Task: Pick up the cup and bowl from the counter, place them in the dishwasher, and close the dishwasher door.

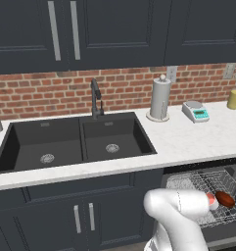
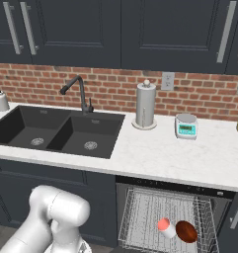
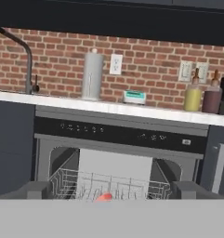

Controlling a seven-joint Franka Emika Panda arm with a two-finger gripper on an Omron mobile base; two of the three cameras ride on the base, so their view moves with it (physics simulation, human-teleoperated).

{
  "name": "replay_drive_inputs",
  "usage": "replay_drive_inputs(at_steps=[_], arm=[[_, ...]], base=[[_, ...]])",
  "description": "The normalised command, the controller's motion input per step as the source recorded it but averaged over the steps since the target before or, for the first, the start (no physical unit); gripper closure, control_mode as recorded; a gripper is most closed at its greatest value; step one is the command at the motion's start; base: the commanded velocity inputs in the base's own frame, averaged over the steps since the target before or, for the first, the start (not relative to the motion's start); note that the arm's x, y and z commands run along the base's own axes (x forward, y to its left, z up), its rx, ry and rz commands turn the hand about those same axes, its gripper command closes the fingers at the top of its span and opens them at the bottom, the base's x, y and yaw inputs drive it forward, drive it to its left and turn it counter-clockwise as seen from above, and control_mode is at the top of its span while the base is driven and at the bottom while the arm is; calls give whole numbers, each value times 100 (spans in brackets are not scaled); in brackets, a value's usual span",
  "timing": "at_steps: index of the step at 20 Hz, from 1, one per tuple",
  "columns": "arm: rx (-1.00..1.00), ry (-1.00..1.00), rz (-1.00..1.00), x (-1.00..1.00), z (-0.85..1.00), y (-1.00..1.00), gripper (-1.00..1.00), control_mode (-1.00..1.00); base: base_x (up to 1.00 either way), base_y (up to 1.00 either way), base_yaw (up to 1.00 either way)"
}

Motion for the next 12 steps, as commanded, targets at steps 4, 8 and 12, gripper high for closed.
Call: replay_drive_inputs(at_steps=[4, 8, 12], arm=[[0, -18, 3, -18, -66, 4, -100, -100], [0, -6, 3, 0, -72, 0, -100, -100], [0, 0, 3, 0, -57, 0, -100, -100]], base=[[0, 0, 0], [0, 0, 0], [0, 0, 0]])
